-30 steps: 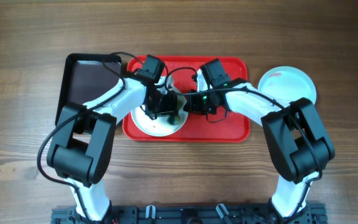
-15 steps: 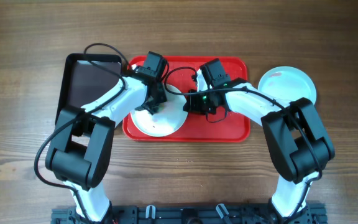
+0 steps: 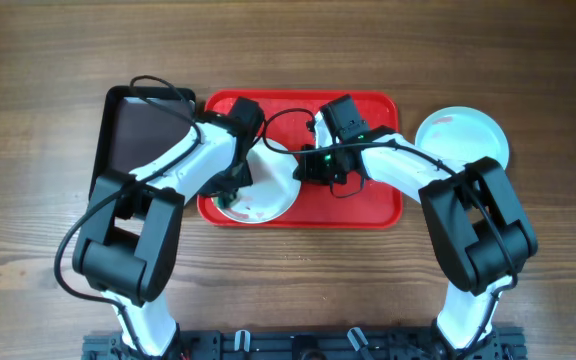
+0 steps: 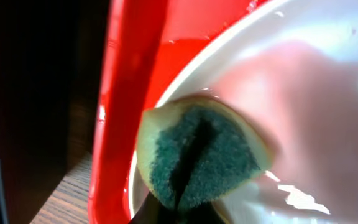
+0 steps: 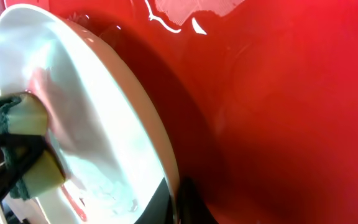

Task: Clean dirty plates on tray and stack at the side
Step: 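Scrub the white plate with the sponge while the right gripper pins it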

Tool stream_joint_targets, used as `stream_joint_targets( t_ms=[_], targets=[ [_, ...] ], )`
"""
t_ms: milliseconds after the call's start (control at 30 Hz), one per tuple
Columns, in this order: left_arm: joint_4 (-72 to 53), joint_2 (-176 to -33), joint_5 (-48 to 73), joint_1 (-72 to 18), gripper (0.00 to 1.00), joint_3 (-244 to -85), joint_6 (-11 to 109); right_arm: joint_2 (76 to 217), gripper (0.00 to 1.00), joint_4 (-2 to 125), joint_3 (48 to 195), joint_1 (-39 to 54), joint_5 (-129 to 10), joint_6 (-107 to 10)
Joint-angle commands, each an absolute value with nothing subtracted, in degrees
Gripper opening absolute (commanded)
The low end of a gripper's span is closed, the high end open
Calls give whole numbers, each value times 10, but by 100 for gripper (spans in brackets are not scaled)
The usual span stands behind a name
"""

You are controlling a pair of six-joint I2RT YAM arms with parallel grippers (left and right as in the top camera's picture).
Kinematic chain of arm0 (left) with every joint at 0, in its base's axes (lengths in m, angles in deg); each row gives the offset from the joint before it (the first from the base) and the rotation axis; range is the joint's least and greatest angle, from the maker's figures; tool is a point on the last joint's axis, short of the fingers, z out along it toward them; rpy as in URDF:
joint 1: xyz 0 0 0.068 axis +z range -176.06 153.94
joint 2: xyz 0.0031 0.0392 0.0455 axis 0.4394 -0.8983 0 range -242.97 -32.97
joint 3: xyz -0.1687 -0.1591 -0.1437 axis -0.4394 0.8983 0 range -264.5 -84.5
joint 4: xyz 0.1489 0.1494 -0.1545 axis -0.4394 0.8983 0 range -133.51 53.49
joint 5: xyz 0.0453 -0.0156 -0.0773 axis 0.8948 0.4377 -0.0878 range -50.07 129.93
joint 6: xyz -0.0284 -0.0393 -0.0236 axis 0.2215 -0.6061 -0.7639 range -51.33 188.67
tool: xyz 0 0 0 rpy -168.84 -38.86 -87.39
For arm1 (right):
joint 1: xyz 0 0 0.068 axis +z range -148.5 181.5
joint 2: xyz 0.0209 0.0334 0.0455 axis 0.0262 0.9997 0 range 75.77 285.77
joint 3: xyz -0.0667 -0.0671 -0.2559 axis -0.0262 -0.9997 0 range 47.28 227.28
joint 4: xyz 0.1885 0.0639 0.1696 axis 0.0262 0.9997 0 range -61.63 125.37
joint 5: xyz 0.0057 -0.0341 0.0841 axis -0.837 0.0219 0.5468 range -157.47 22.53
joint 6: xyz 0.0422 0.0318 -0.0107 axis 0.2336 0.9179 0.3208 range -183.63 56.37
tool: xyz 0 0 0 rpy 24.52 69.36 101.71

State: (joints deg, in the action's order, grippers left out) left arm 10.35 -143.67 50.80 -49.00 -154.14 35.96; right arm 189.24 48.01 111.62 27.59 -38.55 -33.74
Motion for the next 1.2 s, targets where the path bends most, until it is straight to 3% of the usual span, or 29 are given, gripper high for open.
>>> stream_joint_targets(
  t_ms=[0,200,567,733,1033,1167],
  targets=[
    [101,-1459,320,-487,4,-1519,455,1915,4,486,1113,269,-409,-334],
    [46,-1459,191,-501,4,-1519,492,1915,4,486,1112,269,-409,-334],
    [-82,-1459,195,-561,4,-1519,479,1915,4,486,1113,269,-409,-335],
    [-124,-1459,338,-568,4,-1519,394,1915,4,486,1113,269,-409,-334],
    [-127,-1459,581,-543,4,-1519,346,1915,4,486,1113,269,-409,-335],
    [-129,-1459,609,-517,4,-1519,332,1915,4,486,1113,269,-409,-335]
  ],
)
